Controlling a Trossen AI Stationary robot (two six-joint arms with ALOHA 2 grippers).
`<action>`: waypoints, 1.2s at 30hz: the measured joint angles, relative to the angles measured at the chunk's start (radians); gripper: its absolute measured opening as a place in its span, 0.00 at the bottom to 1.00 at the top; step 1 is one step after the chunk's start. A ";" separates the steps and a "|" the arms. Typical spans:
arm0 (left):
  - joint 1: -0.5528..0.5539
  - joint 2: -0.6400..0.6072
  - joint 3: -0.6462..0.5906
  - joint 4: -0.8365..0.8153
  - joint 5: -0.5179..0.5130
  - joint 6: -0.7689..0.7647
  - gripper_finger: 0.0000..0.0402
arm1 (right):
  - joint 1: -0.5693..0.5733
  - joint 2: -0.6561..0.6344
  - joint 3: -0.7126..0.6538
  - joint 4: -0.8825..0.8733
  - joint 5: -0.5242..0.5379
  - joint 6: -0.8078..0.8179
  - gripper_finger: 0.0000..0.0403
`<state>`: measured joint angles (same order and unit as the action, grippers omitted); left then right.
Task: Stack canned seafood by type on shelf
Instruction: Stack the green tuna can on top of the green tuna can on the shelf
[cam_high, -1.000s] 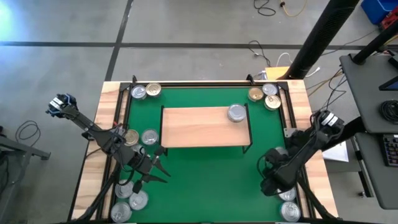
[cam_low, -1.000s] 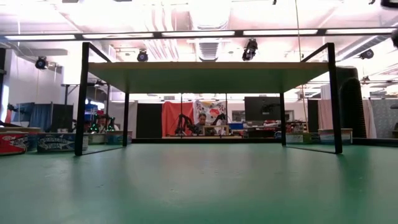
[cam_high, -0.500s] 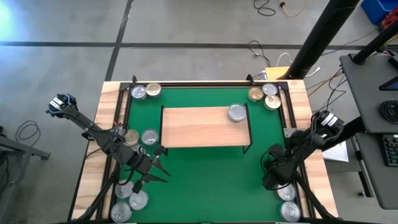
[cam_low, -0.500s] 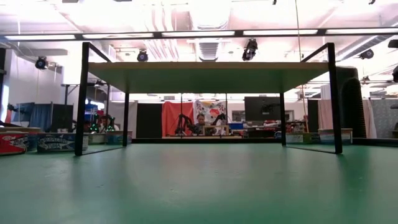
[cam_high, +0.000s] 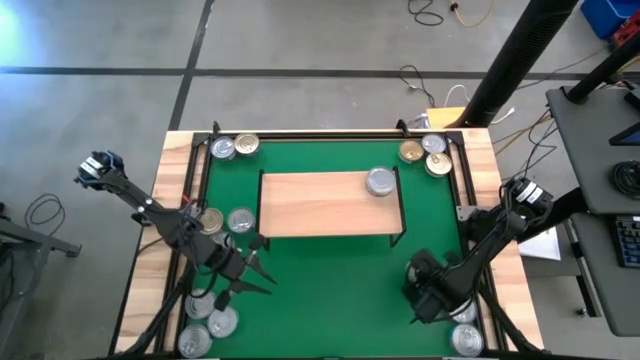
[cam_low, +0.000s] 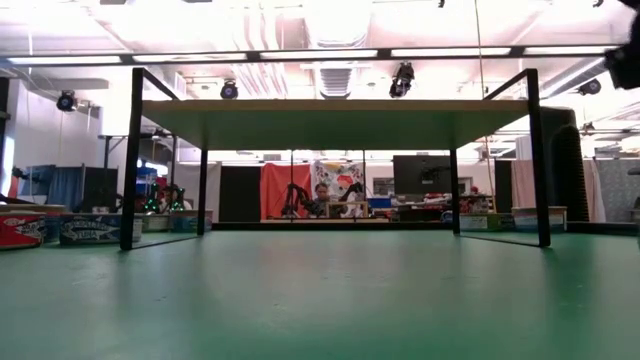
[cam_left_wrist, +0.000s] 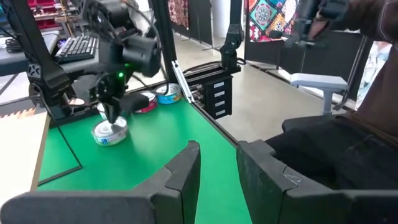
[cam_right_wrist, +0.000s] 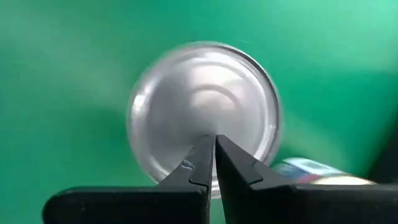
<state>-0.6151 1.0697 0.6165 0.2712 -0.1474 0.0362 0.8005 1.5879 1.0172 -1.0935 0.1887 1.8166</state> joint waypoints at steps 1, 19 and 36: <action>-0.002 0.016 -0.002 0.023 0.000 -0.001 0.23 | -0.001 0.000 0.004 0.036 0.018 -0.003 0.03; -0.016 0.319 0.143 0.045 0.000 0.025 0.23 | -0.002 0.032 0.147 0.026 0.234 -0.072 0.03; -0.053 0.363 0.179 0.039 0.017 0.022 0.23 | -0.024 0.314 0.276 0.301 0.403 -0.297 0.03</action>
<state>-0.6678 1.4325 0.7959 0.3098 -0.1303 0.0586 0.7764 1.9017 1.2930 -0.7929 0.5914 1.5195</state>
